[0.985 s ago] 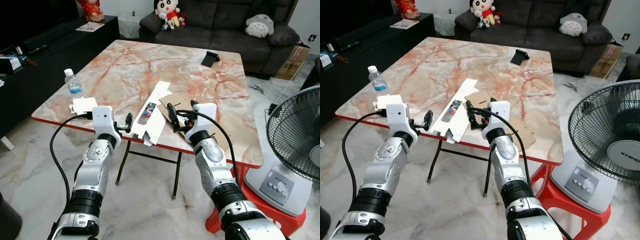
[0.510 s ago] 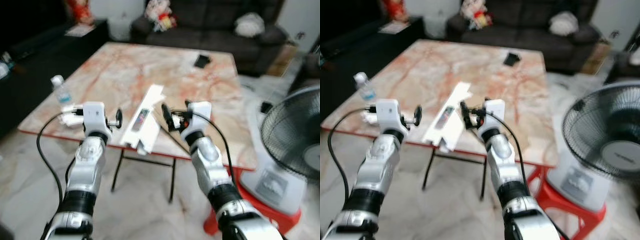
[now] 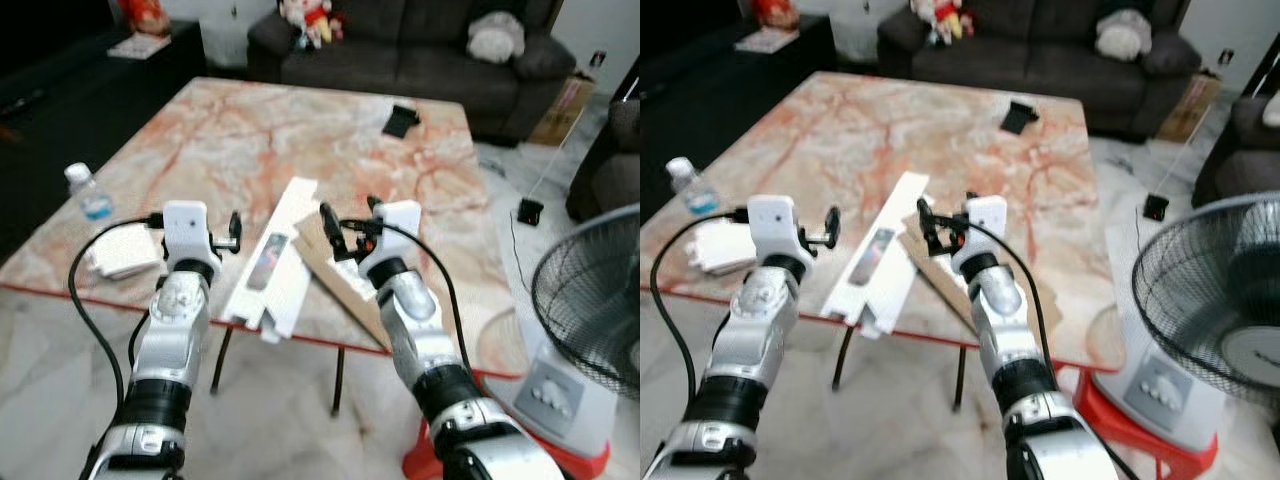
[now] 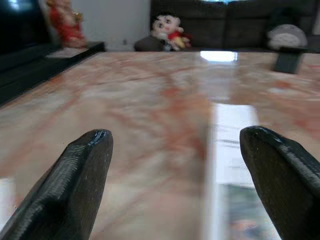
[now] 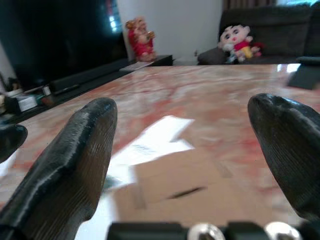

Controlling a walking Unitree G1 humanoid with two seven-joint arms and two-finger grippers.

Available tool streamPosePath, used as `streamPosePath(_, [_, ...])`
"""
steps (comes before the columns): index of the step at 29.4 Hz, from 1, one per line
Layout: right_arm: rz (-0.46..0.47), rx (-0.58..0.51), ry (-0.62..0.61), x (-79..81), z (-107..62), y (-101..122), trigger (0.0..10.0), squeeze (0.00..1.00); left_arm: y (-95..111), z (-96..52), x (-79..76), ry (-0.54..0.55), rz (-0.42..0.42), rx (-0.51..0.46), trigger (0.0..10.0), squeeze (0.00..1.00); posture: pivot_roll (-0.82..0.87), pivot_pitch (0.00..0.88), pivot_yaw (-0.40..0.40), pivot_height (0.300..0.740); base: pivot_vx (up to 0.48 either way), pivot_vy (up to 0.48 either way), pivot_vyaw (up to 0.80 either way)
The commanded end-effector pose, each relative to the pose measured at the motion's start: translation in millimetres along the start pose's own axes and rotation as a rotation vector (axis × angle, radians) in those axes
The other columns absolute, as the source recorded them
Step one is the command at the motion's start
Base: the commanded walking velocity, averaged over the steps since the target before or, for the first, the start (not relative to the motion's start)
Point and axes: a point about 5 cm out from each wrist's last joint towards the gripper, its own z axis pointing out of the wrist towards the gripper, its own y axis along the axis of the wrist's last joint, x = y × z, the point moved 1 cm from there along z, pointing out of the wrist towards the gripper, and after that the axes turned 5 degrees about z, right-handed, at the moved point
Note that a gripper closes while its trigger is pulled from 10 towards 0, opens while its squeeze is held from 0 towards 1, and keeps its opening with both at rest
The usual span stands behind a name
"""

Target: Picking trash to rubbish bin

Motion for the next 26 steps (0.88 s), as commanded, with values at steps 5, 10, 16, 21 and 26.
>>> streamPosePath(5, [-0.009,-0.017,-0.002,-1.3,2.8,6.5,10.0,0.0,7.9,1.5,-3.5,-0.013,0.014,-0.035,10.0,0.0,0.06,0.022,-0.051,0.74,0.388,0.0,0.0])
streamPosePath(10, [-0.005,-0.014,-0.004,-1.4,2.7,5.7,10.0,0.0,14.8,0.0,-11.7,-0.063,-0.021,-0.084,10.0,0.0,0.06,0.025,-0.051,0.74,0.232,0.0,0.0])
streamPosePath(16, [-0.006,-0.012,-0.005,-1.3,2.5,5.3,10.0,0.0,15.7,-1.2,-17.9,-0.08,-0.027,-0.093,10.0,0.0,0.06,0.027,-0.049,0.74,0.0,0.0,0.0])
streamPosePath(21, [-0.006,-0.013,-0.006,-1.1,2.5,5.4,10.0,0.0,14.1,-0.9,-18.4,-0.081,-0.024,-0.084,10.0,0.0,0.06,0.027,-0.048,0.74,0.0,0.0,0.0])
streamPosePath(26, [-0.005,-0.013,-0.007,-1.4,2.4,5.3,10.0,0.0,13.5,-1.0,-18.1,-0.081,-0.025,-0.081,10.0,0.0,0.06,0.027,-0.048,0.74,0.0,0.0,0.0])
